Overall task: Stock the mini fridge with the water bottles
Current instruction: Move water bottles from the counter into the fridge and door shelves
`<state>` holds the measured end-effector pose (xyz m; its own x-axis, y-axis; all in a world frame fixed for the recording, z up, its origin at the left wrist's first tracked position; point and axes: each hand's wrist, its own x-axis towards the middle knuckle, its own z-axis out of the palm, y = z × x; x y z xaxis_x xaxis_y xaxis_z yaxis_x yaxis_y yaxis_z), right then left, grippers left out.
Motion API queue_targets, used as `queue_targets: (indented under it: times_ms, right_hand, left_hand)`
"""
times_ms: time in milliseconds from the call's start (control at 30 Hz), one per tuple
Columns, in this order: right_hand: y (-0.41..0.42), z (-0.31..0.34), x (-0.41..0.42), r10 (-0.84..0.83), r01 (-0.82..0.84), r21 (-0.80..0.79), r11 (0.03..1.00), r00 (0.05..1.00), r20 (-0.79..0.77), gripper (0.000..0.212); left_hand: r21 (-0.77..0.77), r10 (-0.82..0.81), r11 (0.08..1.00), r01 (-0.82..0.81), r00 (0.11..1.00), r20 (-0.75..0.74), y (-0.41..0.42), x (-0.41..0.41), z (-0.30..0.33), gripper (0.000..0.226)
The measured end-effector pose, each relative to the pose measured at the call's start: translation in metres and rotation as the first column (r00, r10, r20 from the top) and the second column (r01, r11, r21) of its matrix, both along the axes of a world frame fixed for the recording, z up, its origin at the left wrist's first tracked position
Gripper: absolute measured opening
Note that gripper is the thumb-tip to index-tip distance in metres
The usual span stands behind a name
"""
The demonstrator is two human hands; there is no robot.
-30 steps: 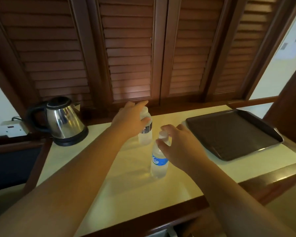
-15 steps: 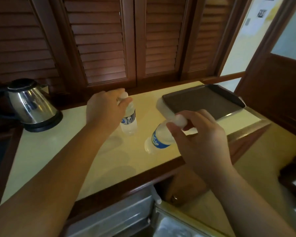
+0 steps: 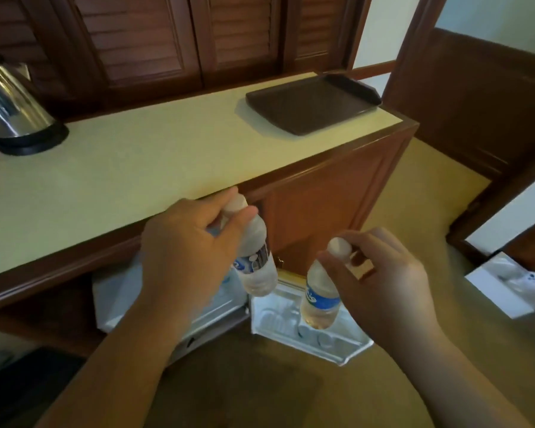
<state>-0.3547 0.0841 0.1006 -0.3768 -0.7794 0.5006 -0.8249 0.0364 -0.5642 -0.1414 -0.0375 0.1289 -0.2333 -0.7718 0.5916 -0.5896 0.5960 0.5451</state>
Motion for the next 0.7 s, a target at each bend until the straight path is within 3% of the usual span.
queue_targets:
  times_ms: [300,500,700]
  right_hand:
    - [0.03,-0.177,0.022,-0.054,0.045,0.112,0.993,0.995,0.083,0.022]
    - [0.021,-0.312,0.031,-0.039,0.038,0.063,0.997,0.999,0.013,0.035]
    - [0.002,-0.435,0.027,-0.052,0.061,0.052,0.997,0.986,-0.161,0.033]
  left_hand:
    - [0.058,-0.074,0.996,0.067,0.99,0.123,0.028,0.012,-0.18,0.043]
    - [0.051,-0.08,0.996,0.077,0.995,0.062,0.014,0.007,-0.305,0.041]
    - [0.084,-0.081,0.993,0.079,0.997,0.015,-0.007,0.001,-0.397,0.046]
